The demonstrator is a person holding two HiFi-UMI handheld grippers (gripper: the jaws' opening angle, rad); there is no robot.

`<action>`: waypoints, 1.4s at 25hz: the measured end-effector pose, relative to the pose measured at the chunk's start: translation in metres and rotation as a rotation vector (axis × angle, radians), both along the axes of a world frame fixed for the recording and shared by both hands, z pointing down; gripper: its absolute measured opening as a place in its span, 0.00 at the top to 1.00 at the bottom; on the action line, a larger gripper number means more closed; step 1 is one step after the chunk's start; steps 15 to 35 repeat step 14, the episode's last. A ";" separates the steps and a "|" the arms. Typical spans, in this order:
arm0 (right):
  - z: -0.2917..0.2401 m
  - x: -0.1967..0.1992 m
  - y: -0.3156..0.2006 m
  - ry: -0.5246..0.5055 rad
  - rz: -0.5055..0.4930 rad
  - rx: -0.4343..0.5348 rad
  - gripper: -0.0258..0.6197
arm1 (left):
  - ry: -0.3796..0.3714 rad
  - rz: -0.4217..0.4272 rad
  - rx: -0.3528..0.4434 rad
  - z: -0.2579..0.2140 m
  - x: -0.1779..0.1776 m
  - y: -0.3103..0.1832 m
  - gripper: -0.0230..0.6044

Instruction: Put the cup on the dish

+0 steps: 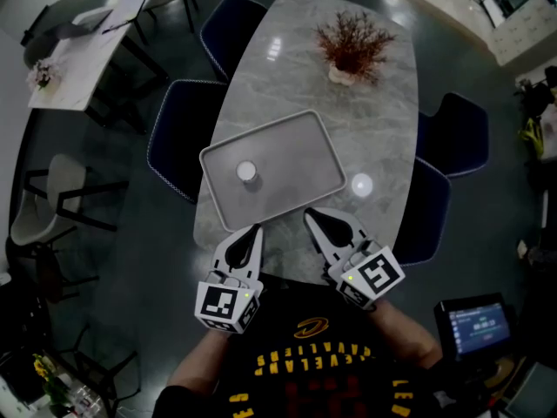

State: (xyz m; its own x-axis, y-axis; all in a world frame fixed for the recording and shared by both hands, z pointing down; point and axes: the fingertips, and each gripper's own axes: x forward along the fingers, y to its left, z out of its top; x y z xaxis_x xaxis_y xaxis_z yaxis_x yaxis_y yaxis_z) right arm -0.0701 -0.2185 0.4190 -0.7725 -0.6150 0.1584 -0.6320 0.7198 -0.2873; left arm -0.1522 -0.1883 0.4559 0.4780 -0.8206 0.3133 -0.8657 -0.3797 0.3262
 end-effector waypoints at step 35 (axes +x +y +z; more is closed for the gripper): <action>0.002 -0.013 -0.003 0.024 -0.055 -0.006 0.96 | -0.023 -0.049 -0.004 0.002 -0.016 0.003 0.96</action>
